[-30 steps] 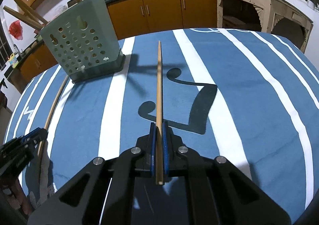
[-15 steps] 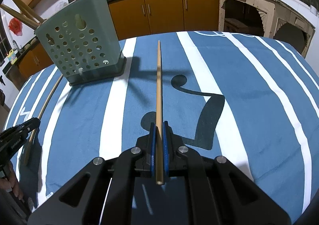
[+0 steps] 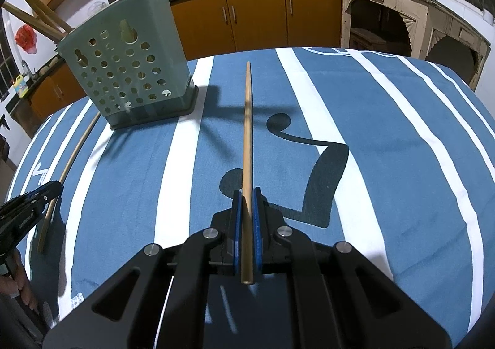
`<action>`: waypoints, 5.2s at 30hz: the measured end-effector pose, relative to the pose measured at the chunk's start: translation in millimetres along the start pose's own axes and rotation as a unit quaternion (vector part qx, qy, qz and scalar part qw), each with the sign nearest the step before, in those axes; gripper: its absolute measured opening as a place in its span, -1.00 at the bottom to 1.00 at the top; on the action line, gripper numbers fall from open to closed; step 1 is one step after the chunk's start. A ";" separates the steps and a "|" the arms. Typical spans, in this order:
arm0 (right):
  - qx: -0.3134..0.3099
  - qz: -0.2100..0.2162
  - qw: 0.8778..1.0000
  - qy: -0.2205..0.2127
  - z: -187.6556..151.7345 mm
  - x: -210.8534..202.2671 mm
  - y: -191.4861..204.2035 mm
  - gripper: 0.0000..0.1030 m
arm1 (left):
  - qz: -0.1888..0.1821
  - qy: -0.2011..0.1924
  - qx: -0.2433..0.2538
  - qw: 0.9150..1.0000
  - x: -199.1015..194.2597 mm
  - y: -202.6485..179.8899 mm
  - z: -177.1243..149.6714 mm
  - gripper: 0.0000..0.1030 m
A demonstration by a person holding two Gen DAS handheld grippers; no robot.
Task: Organize utensils
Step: 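Close the left tool on a wooden chopstick on the cloth while the right tool holds its own, then lift the left tool's chopstick upright over the holder while the right tool lifts its own, then lower the left tool's chopstick into the holder while the right tool lowers its own in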
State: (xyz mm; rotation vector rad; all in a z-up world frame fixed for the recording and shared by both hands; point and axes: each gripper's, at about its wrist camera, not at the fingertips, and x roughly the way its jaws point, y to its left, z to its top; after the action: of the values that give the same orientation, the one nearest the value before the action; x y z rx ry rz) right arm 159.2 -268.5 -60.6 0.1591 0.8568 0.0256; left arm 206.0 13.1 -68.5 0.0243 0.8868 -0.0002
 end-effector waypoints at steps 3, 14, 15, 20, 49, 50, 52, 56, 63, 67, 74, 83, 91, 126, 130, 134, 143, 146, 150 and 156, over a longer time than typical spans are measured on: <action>-0.001 0.000 1.000 0.000 -1.0 -0.9 0.1 -0.84 | 0.002 0.000 0.001 1.000 -0.4 0.0 -0.3 -0.71; 0.001 0.007 1.000 0.000 -6.2 -4.9 -2.5 -0.85 | -0.002 0.000 -0.005 1.000 -7.9 0.7 -9.2 -0.73; 0.002 0.009 1.000 0.000 -6.7 -5.2 -3.4 -0.85 | -0.005 0.001 -0.005 1.000 -9.3 0.9 -10.9 -0.73; 0.005 0.017 1.000 -0.002 -9.1 -9.1 -7.6 -0.86 | -0.010 0.003 0.002 1.000 -12.3 1.1 -14.6 -0.84; -0.014 0.026 1.000 0.010 -10.6 -19.3 -16.7 -0.63 | -0.038 -0.056 -0.003 0.998 -72.7 24.1 2.0 -0.85; -0.021 0.020 0.999 0.017 -13.9 -15.7 -14.8 -0.63 | -0.038 -0.058 -0.004 0.998 -73.4 24.5 2.1 -0.85; -0.039 0.006 0.999 0.010 -19.2 -15.9 -10.9 -0.63 | -0.038 -0.062 -0.006 0.997 -74.8 25.7 2.3 -0.85; -0.045 0.003 0.999 0.007 -21.7 -19.9 -10.9 -0.85 | -0.039 -0.074 -0.011 0.996 -79.9 27.6 4.0 -0.85; -0.025 0.020 0.999 -0.041 -12.4 -43.8 -21.2 -0.85 | -0.036 -0.109 -0.015 0.993 -98.9 31.2 9.6 -0.85; -0.018 0.026 0.996 -0.087 -0.5 -67.1 -22.5 -0.85 | -0.039 -0.131 -0.024 0.990 -111.5 34.8 15.6 -0.85; -0.012 0.045 0.986 -0.159 23.7 -103.5 -22.7 -0.85 | -0.052 -0.162 -0.038 0.985 -132.4 39.7 24.9 -0.85; 0.001 0.064 0.978 -0.198 40.9 -123.1 -22.5 -0.85 | -0.054 -0.183 -0.049 0.980 -146.2 44.2 32.0 -0.85; -0.001 0.064 0.976 -0.206 45.2 -127.2 -19.0 -0.85 | -0.045 -0.187 -0.038 0.981 -149.8 41.4 35.6 -0.85; -0.052 0.154 0.925 -0.343 142.2 -229.8 43.5 -0.86 | -0.150 -0.286 0.028 0.946 -251.9 -34.1 130.1 -0.85; -0.050 0.148 0.919 -0.362 162.1 -226.0 51.1 -0.85 | -0.142 -0.292 0.026 0.945 -246.0 -44.3 149.6 -0.85; -0.046 0.133 0.917 -0.372 172.3 -209.4 54.2 -0.86 | -0.130 -0.289 0.027 0.948 -228.8 -50.1 163.2 -0.85; -0.037 0.126 0.932 -0.339 168.0 -158.3 56.1 -0.86 | -0.115 -0.265 0.027 0.957 -189.1 -55.3 172.8 -0.85; -0.035 0.124 0.935 -0.332 164.9 -148.9 56.2 -0.86 | -0.111 -0.255 0.021 0.960 -174.6 -54.1 174.3 -0.85; -0.032 0.124 0.937 -0.326 163.9 -141.3 58.2 -0.85 | -0.108 -0.246 0.019 0.963 -159.0 -51.5 175.0 -0.85; -0.033 0.126 0.940 -0.315 164.2 -130.2 59.0 -0.85 | -0.101 -0.246 0.027 0.963 -147.9 -56.7 175.0 -0.85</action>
State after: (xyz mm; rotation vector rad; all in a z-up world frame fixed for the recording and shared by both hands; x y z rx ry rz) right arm 200.2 -242.7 151.6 0.1981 0.1900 0.2313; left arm 247.5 -48.7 155.4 -0.0156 0.3873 -0.2142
